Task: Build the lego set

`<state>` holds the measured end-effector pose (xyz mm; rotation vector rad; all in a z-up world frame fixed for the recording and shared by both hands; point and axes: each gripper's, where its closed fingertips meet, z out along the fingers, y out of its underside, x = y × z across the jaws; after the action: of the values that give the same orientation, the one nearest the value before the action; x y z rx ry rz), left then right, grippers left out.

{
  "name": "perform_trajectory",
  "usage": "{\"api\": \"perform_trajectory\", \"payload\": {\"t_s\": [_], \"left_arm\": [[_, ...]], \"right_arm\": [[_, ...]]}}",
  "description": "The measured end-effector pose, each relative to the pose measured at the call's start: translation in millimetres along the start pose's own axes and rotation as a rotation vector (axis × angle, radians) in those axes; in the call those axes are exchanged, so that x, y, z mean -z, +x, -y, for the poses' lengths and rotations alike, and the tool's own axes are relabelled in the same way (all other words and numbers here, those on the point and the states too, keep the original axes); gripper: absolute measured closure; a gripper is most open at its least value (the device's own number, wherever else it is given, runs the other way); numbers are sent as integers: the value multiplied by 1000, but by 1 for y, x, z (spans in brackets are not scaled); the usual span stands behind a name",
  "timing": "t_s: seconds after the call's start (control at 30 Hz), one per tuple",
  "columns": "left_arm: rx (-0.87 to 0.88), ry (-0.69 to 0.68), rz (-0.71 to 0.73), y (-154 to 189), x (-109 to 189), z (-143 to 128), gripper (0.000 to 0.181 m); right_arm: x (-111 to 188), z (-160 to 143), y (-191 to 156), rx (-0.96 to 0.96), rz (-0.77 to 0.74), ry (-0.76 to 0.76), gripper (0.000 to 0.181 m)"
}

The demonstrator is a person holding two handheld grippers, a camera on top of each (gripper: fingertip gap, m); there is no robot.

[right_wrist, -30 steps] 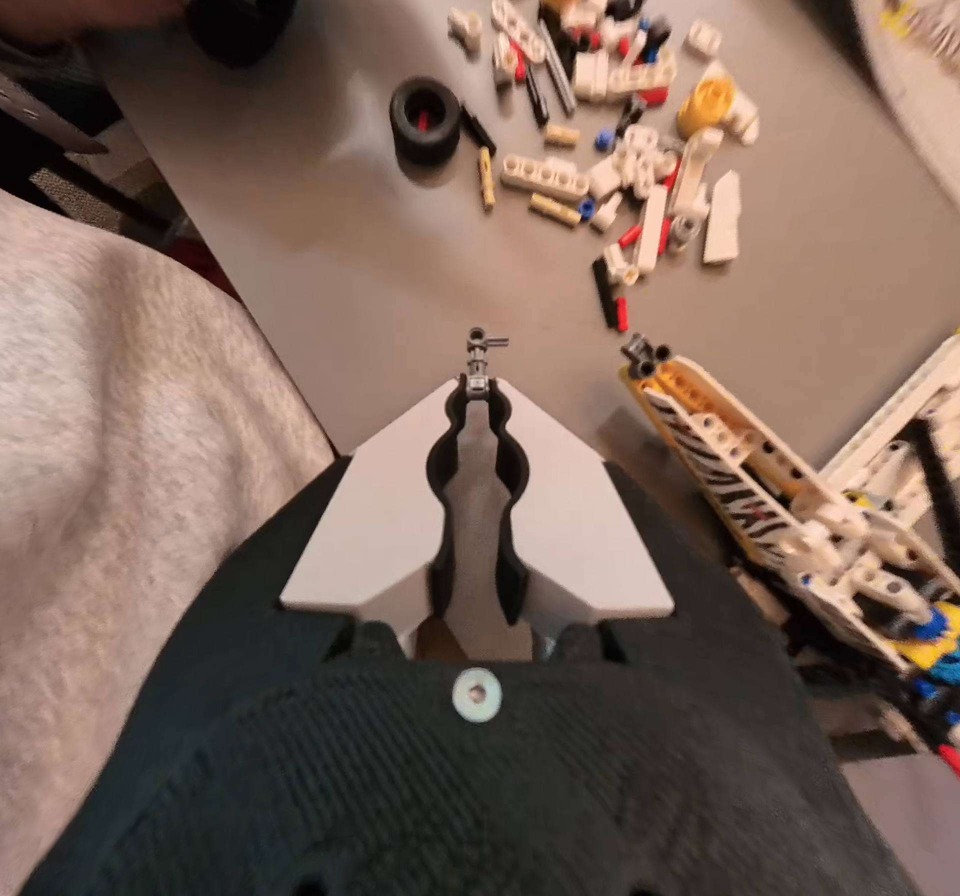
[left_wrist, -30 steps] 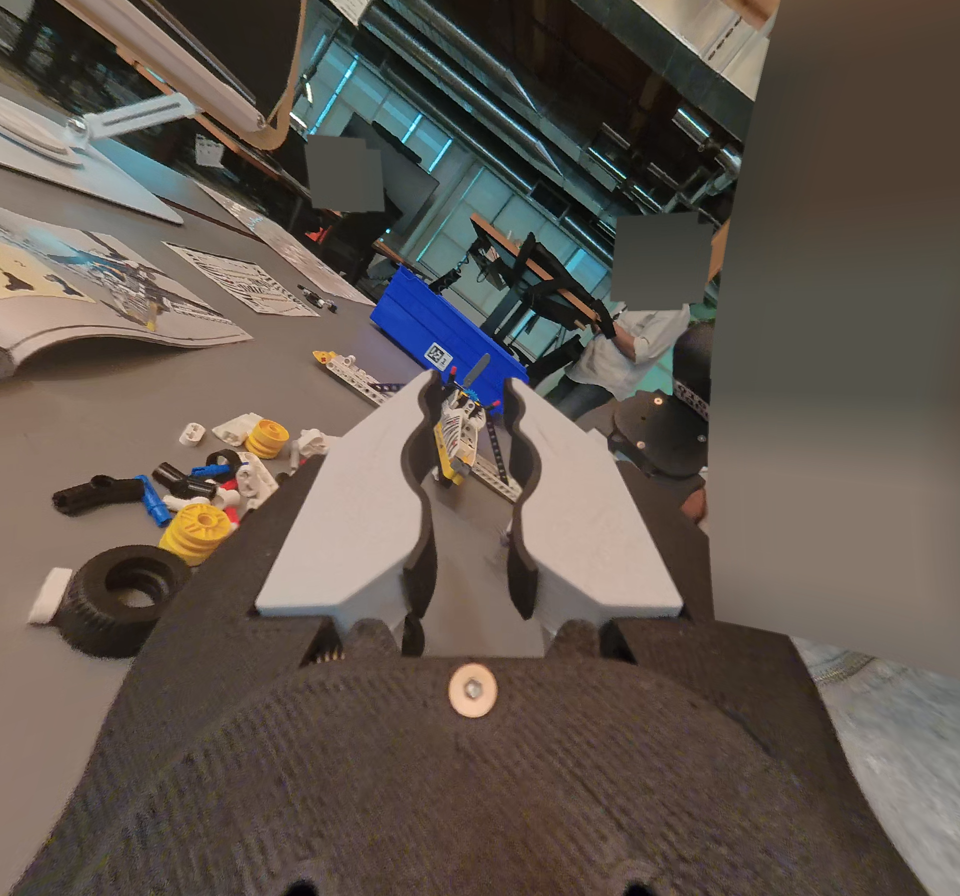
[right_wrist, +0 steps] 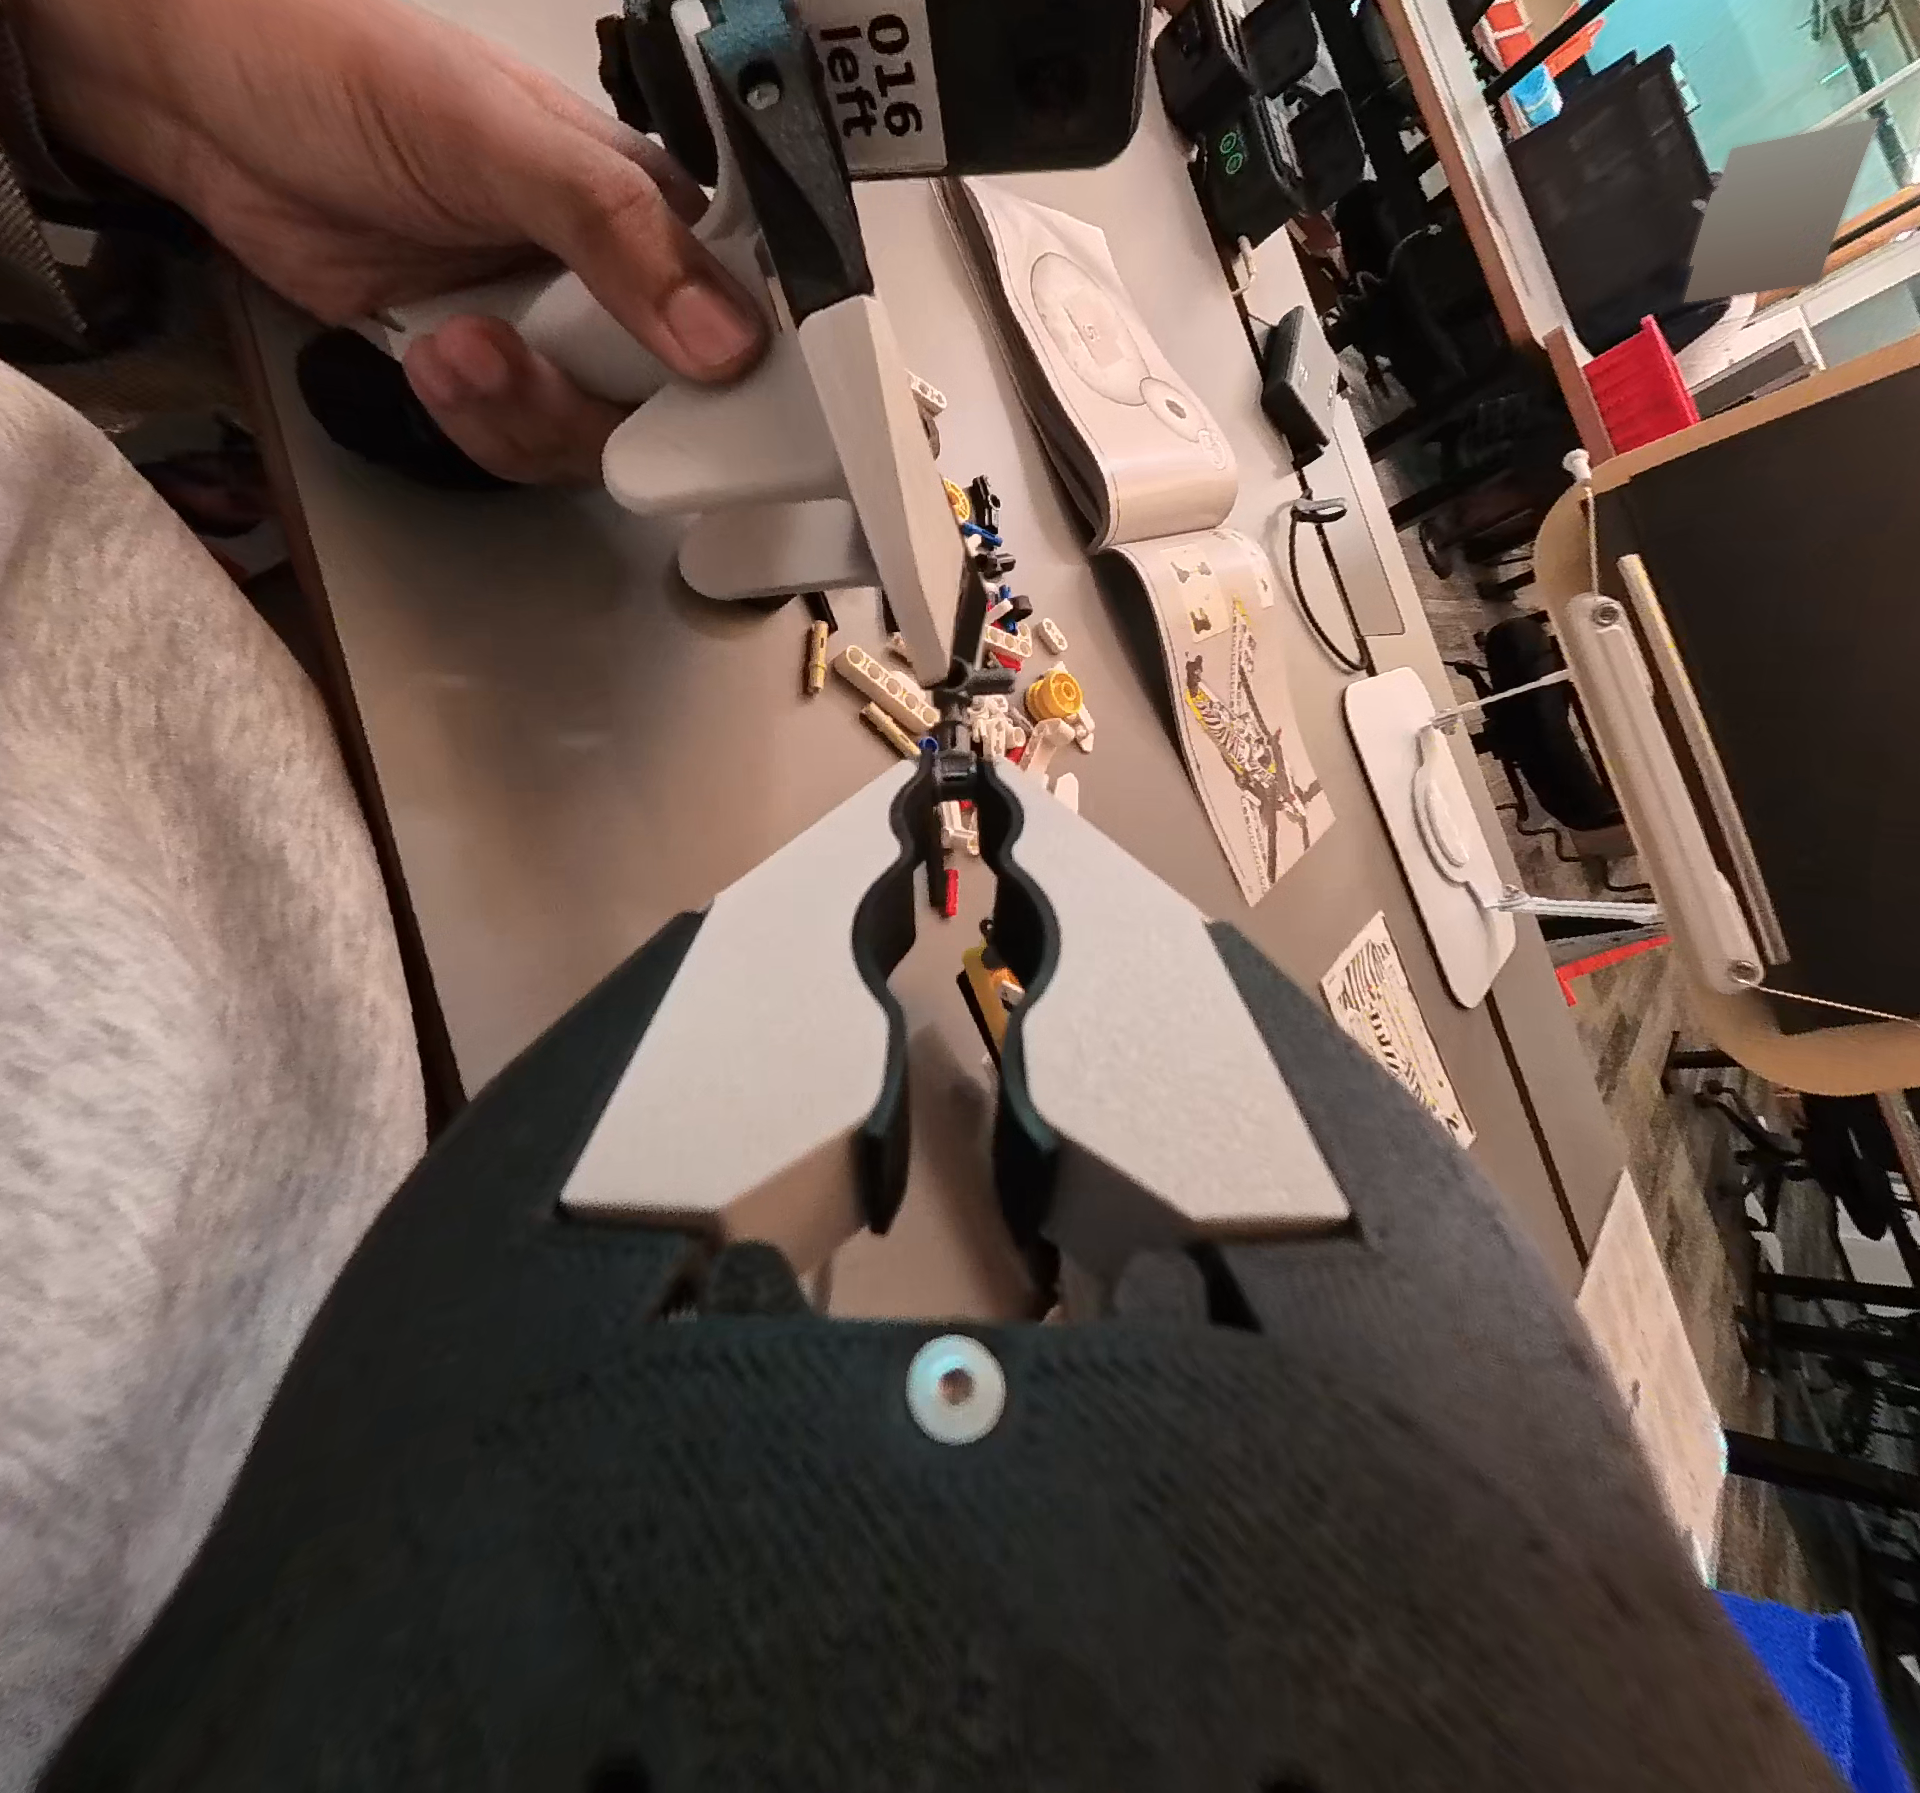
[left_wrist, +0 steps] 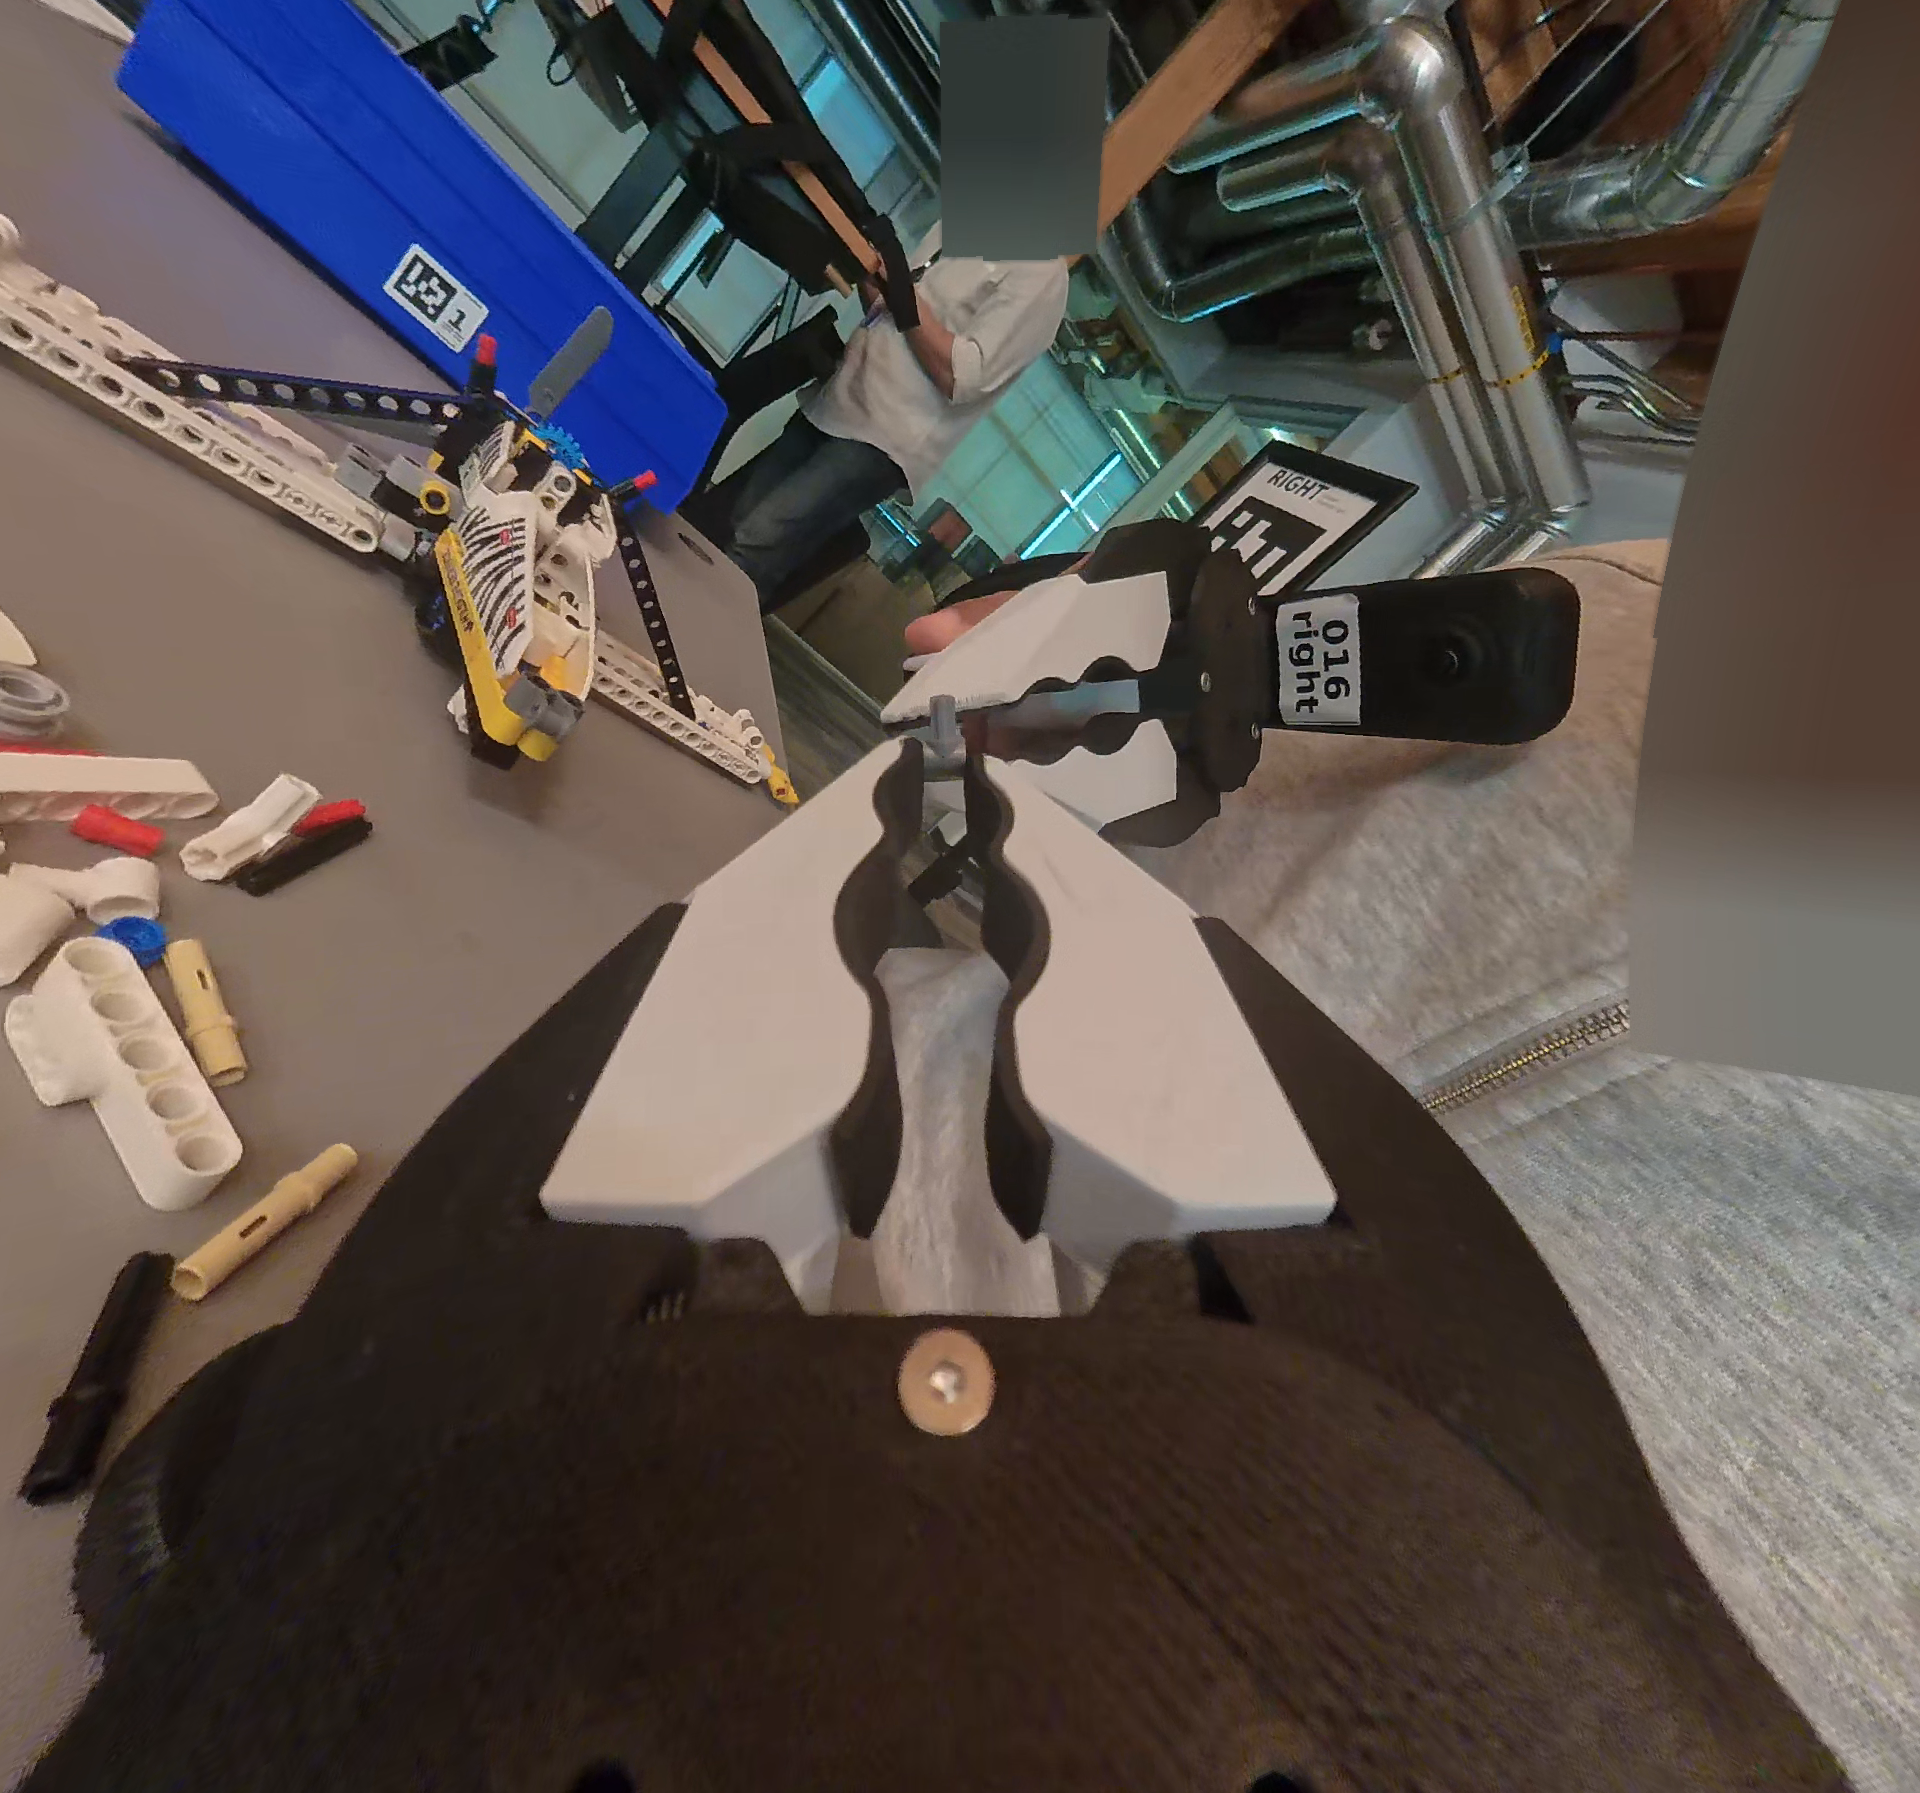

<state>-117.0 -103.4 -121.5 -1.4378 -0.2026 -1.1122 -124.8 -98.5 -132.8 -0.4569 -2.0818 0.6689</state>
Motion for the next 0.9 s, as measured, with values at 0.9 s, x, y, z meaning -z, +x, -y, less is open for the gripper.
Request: {"api": "perform_trajectory", "payload": {"t_s": [0.9], "left_arm": [[103,-70,16,-8,-1,-10,176]], "right_arm": [[-3,-4,-9,64,76,0,176]]}}
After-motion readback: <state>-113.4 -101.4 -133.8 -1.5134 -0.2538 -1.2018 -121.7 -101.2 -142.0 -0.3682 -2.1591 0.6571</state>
